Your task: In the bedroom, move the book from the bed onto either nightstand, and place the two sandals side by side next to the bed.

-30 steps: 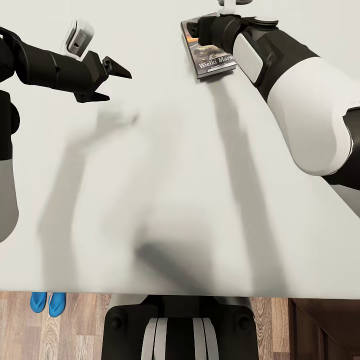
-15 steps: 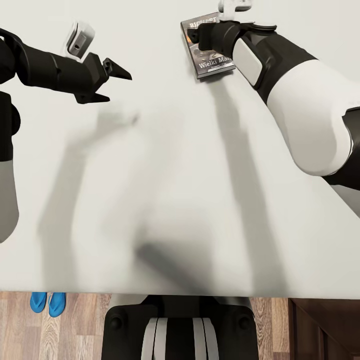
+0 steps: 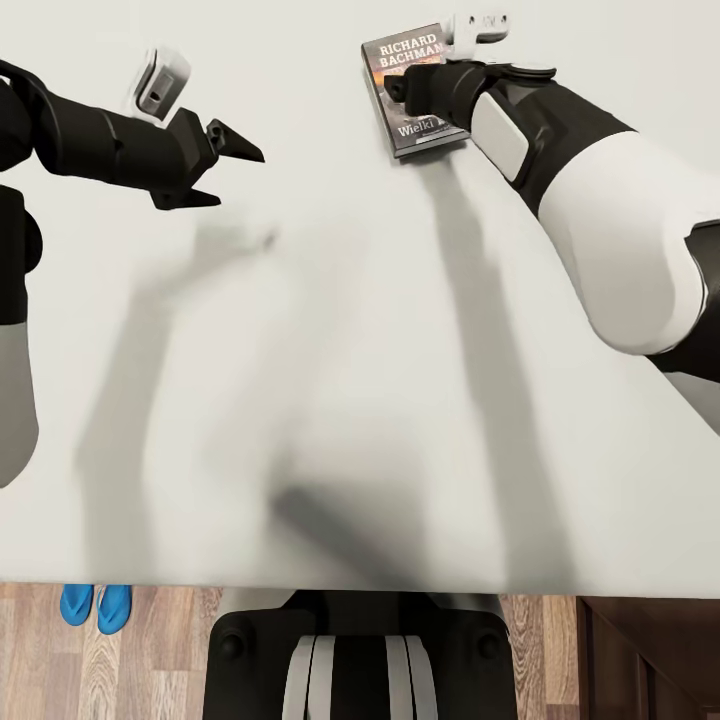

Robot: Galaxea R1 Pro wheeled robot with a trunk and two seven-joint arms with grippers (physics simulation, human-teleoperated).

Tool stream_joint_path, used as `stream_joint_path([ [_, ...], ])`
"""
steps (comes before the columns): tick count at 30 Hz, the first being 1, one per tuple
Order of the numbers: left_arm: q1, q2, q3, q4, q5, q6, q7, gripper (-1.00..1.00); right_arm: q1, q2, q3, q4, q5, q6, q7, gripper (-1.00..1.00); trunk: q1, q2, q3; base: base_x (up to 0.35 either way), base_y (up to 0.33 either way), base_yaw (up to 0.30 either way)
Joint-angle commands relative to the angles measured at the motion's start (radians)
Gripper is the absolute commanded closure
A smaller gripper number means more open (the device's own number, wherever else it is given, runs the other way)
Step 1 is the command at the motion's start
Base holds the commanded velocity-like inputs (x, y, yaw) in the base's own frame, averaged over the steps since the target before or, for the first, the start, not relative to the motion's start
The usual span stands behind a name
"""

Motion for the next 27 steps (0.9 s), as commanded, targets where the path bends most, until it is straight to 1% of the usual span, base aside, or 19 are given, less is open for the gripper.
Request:
stream_joint_path([
  [1,-0.001,0.001,0.0,-0.003,0.009,0.001,0.01,-1.0,0.002,-0.002,0.007,-0.001,-0.008,0.005,0.0,-1.0,0.0,0.0,0.0,0.0,0.0,0.0],
  [19,0.02,0.005,0.007,-0.018,0.003,0.001,0.009,-1.0,0.015,-0.008,0.008,0.0,-0.008,0.006,-0.001,-1.0,0.0,0.0,0.0,0.0,0.0,0.0],
  [22,0.02,0.006,0.007,-0.019,0.003,0.001,0.009,-1.0,0.016,-0.008,0.008,0.0,-0.008,0.007,-0.007,-1.0,0.0,0.0,0.0,0.0,0.0,0.0],
  [27,0.021,0.007,0.007,-0.019,0.003,0.001,0.009,-1.0,0.016,-0.007,0.008,0.0,-0.006,0.008,-0.044,-1.0,0.0,0.0,0.0,0.0,0.0,0.0],
])
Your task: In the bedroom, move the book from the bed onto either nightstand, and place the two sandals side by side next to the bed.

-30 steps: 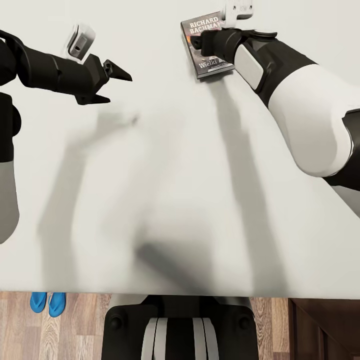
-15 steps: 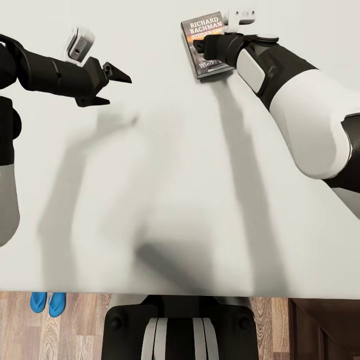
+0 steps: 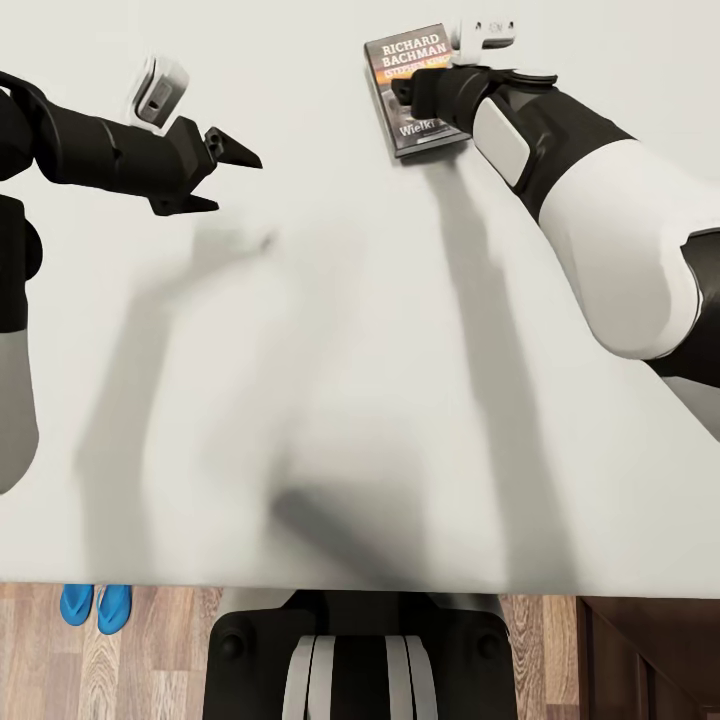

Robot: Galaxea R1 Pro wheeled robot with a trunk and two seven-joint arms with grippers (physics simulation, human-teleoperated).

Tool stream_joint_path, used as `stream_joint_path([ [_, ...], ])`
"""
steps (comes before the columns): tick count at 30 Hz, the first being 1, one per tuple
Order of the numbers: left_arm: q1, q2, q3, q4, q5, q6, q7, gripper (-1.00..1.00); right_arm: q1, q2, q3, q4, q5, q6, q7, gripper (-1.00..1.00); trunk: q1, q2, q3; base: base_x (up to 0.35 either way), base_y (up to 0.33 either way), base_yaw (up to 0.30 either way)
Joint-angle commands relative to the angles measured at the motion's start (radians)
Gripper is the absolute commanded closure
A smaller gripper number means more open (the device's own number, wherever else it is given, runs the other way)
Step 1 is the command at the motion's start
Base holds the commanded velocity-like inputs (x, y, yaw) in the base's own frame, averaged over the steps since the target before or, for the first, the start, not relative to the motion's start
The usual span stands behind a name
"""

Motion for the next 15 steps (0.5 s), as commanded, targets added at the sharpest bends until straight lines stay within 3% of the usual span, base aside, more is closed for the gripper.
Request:
stream_joint_path([
  [1,-0.001,0.001,-0.001,-0.001,0.009,0.001,0.01,-1.0,0.001,-0.001,0.006,0.018,-0.001,0.005,-0.01,-1.0,0.0,0.0,0.0,0.0,0.0,0.0],
  [7,-0.001,0.001,-0.001,-0.001,0.009,0.001,0.01,-1.0,0.0,0.0,0.006,0.018,0.001,0.006,-0.029,-1.0,0.0,0.0,0.0,-0.058,0.0,0.0],
  [15,0.0,0.002,0.0,-0.007,0.012,0.001,0.009,-1.0,-0.001,0.001,0.008,0.017,0.002,0.007,-0.038,-1.0,0.0,0.0,0.0,-0.252,0.0,0.0],
])
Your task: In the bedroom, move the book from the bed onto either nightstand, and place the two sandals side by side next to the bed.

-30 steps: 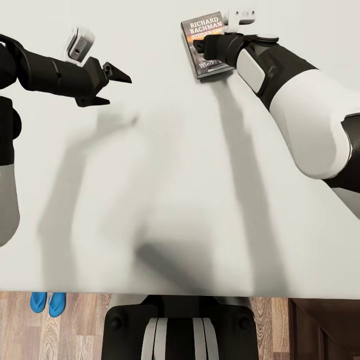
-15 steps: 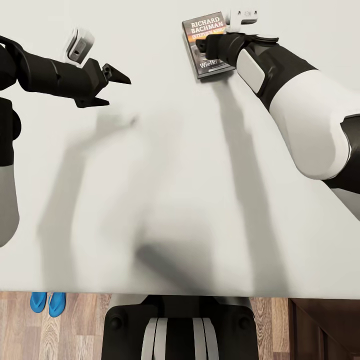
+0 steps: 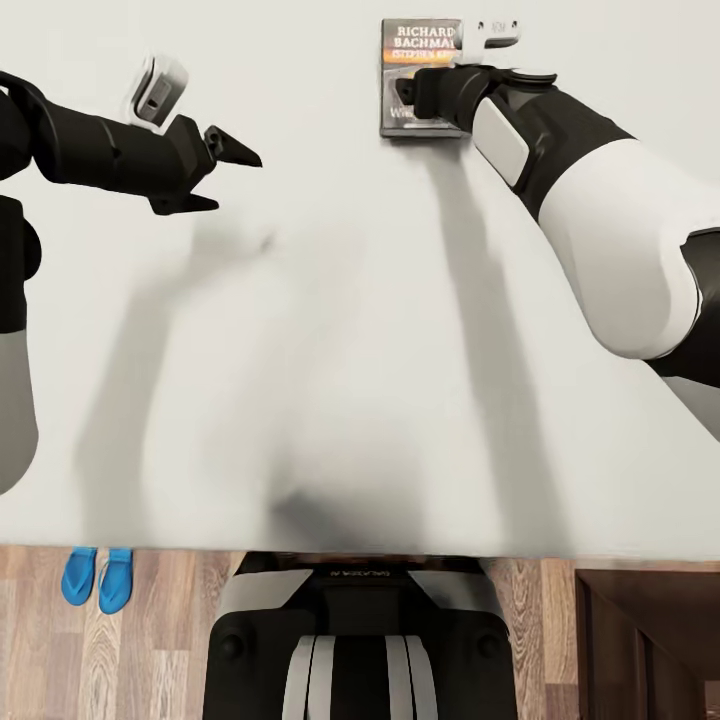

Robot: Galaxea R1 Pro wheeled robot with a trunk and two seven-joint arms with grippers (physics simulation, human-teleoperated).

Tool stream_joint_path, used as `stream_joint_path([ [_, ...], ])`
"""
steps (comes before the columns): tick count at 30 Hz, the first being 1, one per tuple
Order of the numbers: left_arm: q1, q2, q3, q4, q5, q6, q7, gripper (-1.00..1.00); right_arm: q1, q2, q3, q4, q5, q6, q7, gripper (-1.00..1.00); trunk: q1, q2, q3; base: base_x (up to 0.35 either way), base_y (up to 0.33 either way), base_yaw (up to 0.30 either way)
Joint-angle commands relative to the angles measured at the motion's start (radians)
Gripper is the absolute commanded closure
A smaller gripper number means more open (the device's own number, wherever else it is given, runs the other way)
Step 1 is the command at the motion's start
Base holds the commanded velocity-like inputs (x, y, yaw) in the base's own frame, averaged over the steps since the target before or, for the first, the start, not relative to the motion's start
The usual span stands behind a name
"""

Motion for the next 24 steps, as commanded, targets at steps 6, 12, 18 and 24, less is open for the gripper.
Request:
stream_joint_path([
  [6,-0.001,0.001,0.0,-0.002,0.007,0.001,0.01,-1.0,-0.002,0.001,0.007,0.015,-0.003,0.007,-0.002,-1.0,0.0,0.0,0.0,-0.238,0.0,0.0],
  [12,-0.001,0.001,0.0,-0.002,0.006,0.001,0.01,-1.0,-0.006,0.003,0.005,0.013,-0.003,0.009,-0.002,-1.0,0.0,0.0,0.0,-0.074,0.0,0.0],
  [18,-0.001,0.001,0.001,-0.002,0.006,0.001,0.01,-1.0,-0.011,0.004,0.003,0.01,-0.003,0.01,-0.002,-1.0,0.0,0.0,0.0,-0.021,0.0,0.0],
  [24,-0.001,0.001,0.001,-0.002,0.006,0.001,0.01,-1.0,-0.025,0.0,0.002,0.004,-0.005,0.014,-0.002,-1.0,0.0,0.0,0.0,-0.006,0.0,0.0],
])
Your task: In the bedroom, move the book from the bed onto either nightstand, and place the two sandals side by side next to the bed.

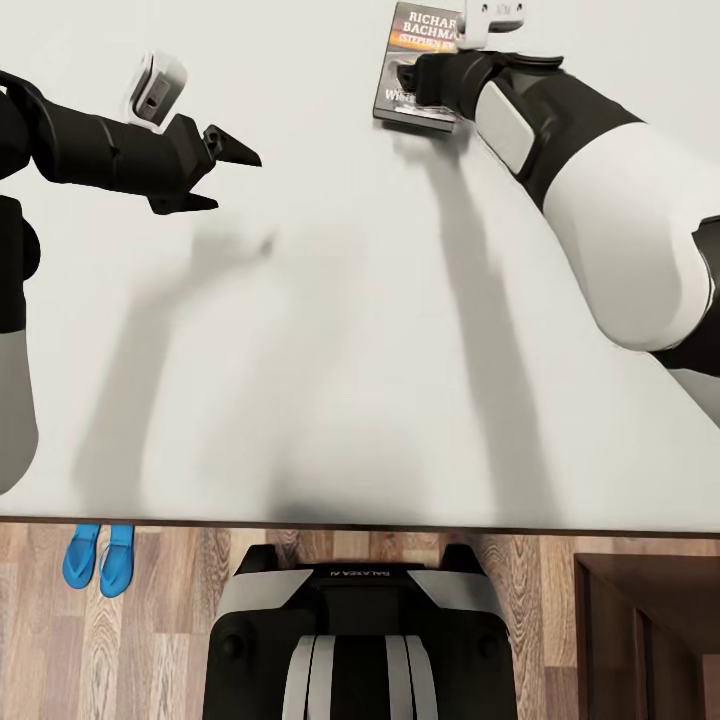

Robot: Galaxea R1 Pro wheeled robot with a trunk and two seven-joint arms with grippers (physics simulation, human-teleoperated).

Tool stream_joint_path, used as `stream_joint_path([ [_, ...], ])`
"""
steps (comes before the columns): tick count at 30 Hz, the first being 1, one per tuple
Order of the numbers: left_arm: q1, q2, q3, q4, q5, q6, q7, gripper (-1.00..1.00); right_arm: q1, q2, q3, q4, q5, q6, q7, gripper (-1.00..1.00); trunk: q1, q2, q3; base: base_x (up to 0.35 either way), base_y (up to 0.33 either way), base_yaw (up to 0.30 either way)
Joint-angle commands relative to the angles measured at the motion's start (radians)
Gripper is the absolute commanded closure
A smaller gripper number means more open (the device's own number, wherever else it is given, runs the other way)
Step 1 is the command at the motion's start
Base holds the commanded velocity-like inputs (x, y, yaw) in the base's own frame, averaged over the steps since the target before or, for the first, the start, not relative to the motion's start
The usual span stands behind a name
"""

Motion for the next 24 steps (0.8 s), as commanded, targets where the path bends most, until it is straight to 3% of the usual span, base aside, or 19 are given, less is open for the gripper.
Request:
stream_joint_path([
  [1,-0.001,0.001,-0.001,-0.001,0.009,0.001,0.01,-1.0,-0.005,-0.001,0.007,-0.002,-0.007,0.006,0.0,-1.0,0.0,0.0,0.0,-0.002,0.0,0.0],
  [15,-0.001,0.001,-0.001,-0.001,0.01,0.001,0.01,-1.0,-0.082,-0.004,0.009,-0.004,-0.011,0.045,0.001,-1.0,0.0,0.0,0.0,0.005,0.0,0.0],
  [24,-0.001,0.001,-0.002,-0.004,0.008,0.001,0.01,-1.0,-0.09,-0.005,0.009,-0.004,-0.011,0.059,0.001,-1.0,0.0,0.0,0.0,0.175,0.0,0.0],
])
